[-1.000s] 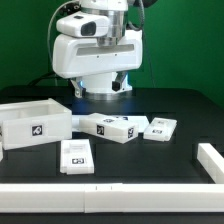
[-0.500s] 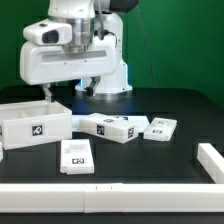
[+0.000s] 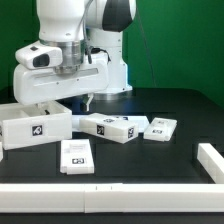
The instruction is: Assemble cabinet
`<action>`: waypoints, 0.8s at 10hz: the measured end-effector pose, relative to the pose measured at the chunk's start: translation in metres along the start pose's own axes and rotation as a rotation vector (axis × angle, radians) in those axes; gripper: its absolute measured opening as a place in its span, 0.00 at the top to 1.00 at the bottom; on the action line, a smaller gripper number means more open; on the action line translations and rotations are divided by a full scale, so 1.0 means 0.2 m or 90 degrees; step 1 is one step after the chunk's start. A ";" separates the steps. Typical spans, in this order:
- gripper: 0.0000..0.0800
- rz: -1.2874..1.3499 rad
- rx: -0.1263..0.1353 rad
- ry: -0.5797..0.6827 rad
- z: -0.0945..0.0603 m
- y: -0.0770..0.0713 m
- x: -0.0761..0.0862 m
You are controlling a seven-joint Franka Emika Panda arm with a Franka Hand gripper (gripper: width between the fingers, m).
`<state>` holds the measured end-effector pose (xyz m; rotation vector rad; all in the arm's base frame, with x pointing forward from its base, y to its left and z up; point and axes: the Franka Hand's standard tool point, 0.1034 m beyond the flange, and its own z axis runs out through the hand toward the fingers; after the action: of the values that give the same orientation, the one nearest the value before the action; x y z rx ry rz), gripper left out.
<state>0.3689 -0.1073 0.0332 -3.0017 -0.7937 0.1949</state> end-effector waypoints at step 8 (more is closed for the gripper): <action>0.89 -0.031 -0.009 0.005 0.01 0.06 0.01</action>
Offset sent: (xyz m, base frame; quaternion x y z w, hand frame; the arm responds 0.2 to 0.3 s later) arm 0.0000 0.0000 0.0000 0.0000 0.0000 0.0000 1.0000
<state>0.3763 -0.1163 0.0309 -2.9898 -0.8696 0.1759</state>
